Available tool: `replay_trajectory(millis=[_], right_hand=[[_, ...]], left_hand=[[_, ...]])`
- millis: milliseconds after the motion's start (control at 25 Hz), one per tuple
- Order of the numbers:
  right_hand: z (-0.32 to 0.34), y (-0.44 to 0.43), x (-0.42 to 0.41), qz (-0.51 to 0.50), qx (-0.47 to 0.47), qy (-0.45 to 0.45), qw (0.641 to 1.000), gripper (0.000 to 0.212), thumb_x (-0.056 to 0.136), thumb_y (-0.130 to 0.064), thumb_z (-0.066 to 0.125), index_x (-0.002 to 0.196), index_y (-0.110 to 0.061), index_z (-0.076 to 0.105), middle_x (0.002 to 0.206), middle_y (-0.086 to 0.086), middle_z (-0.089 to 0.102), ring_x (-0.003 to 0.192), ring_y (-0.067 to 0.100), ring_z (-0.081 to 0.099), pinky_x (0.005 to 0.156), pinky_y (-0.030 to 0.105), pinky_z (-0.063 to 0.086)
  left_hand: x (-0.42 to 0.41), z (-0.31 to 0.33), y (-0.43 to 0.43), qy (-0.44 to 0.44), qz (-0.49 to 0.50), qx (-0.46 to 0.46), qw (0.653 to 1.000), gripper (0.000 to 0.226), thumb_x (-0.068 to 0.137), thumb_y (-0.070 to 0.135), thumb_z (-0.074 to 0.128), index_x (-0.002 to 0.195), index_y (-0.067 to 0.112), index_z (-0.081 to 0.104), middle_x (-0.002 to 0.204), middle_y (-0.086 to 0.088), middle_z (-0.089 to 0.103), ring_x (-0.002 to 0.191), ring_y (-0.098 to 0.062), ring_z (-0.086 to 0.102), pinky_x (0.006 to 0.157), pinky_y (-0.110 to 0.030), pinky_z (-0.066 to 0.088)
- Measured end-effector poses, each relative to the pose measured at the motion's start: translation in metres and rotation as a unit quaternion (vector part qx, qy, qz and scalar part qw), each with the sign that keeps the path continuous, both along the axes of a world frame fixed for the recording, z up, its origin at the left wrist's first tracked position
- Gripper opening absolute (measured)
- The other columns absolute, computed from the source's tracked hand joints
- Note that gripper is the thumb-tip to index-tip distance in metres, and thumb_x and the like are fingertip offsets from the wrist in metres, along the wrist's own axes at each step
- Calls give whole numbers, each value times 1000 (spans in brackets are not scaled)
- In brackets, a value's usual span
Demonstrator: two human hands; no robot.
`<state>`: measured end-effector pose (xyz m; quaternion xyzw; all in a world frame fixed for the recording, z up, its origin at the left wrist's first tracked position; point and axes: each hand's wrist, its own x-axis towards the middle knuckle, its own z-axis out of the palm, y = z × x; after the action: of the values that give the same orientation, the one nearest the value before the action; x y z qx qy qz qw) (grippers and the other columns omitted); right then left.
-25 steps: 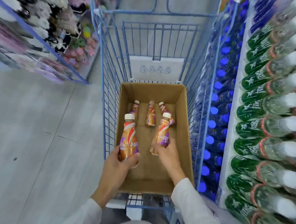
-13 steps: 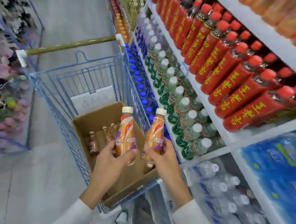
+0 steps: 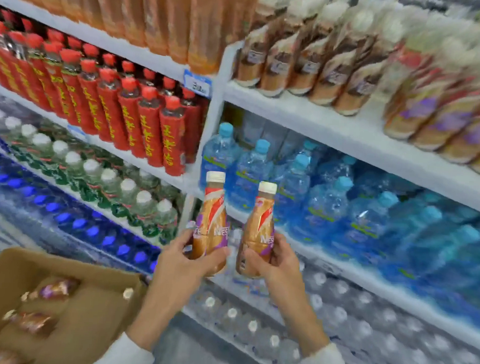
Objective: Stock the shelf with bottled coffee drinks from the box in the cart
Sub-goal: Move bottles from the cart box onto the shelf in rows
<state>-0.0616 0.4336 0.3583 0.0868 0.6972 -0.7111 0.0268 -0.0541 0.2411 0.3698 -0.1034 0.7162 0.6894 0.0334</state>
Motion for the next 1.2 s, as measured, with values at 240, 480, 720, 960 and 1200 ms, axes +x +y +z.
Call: replay_trajectory(millis=[240, 480, 720, 960, 1200], right_hand=[[33, 146, 30, -107, 6, 28, 994, 41, 84, 9, 73, 117, -13, 60, 92, -8, 78, 82, 3, 71, 72, 18, 54], [103, 286, 36, -139, 21, 89, 986, 44, 83, 8, 74, 122, -8, 60, 93, -4, 78, 81, 3, 72, 70, 18, 55], [163, 378, 0, -168, 73, 165, 969, 49, 83, -5, 80, 120, -29, 57, 106, -11, 75, 94, 1, 72, 74, 16, 56], [172, 409, -44, -205, 97, 174, 958, 66, 79, -3, 82, 131, -30, 50, 116, -14, 68, 96, -6, 68, 74, 14, 55], [162, 418, -58, -230, 125, 179, 948, 62, 75, -6, 83, 119, -39, 55, 102, -28, 71, 95, -11, 66, 74, 10, 53]], left_hand=[[-14, 26, 157, 42, -81, 26, 996, 32, 68, 20, 90, 78, 48, 78, 73, 12, 77, 63, 4, 69, 56, -11, 52], [-37, 85, 302, 99, -150, 33, 983, 22, 68, 22, 94, 83, 26, 79, 78, 10, 78, 67, 1, 71, 60, -12, 53], [-77, 150, 399, 183, -177, 42, 966, 44, 65, 47, 88, 103, 30, 76, 96, 12, 79, 89, -7, 75, 76, -24, 59], [-127, 159, 434, 226, -184, -41, 956, 62, 69, 40, 91, 124, 25, 66, 110, 14, 75, 100, -4, 71, 92, -30, 59], [-144, 138, 445, 226, -164, -83, 957, 81, 74, 40, 91, 142, 23, 52, 131, 7, 66, 116, -12, 63, 103, -36, 54]])
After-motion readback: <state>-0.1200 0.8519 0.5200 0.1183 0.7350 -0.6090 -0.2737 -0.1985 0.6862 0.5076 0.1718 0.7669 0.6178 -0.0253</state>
